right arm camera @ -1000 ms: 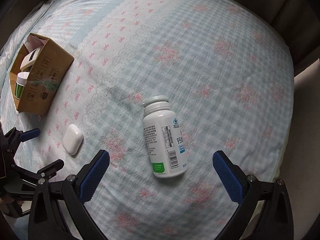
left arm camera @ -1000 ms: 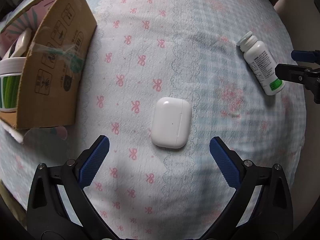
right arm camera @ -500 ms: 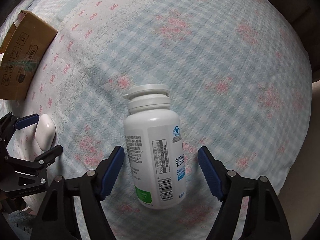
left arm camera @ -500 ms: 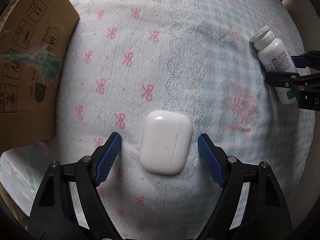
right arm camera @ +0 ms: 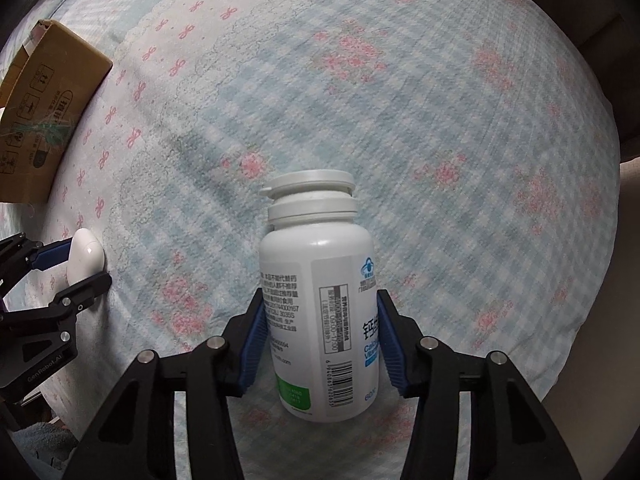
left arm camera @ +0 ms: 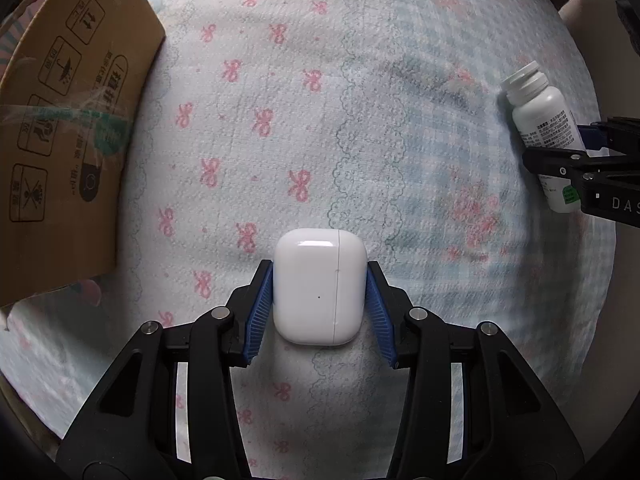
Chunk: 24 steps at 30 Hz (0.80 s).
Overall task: Organize rigid objects
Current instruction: 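Carry the earbud case and pill bottle into the cardboard box and release both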
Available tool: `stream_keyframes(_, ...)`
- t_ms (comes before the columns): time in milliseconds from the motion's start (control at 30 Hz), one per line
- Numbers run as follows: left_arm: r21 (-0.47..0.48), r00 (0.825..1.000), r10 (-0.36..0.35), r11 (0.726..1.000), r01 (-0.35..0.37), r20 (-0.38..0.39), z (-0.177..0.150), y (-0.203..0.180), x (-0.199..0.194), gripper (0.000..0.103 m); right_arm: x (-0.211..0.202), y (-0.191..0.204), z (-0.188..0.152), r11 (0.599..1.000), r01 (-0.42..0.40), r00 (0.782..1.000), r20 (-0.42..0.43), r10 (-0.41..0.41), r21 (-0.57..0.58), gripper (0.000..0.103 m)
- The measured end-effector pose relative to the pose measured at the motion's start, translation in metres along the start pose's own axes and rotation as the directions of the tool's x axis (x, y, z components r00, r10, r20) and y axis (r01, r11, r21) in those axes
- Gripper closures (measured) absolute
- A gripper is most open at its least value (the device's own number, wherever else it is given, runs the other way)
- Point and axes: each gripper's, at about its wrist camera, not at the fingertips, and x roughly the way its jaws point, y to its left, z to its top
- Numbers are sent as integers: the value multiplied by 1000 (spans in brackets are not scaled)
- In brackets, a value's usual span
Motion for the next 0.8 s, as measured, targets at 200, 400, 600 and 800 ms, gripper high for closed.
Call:
stream_keyframes(200, 9, 1000, -25, 1000, 25, 6, -8, -9, -18, 62, -24, -12, -13, 994, -45, 998, 49, 40, 95, 56)
stream_keyframes(400, 27, 997, -47, 999, 46, 57, -12, -17, -60, 62, -57, -15, -32, 977, -94, 993, 91, 78, 191, 56)
stream_keyframes(600, 32, 991, -50, 998, 46, 128, -9, 15, -118, 62, -110, -3, -52, 956, -133, 982, 164, 92, 260, 56)
stream_keyframes(800, 13, 977, -52, 999, 51, 205, -16, 48, -177, 62, -141, 38, -56, 925, -202, 963, 239, 127, 322, 56)
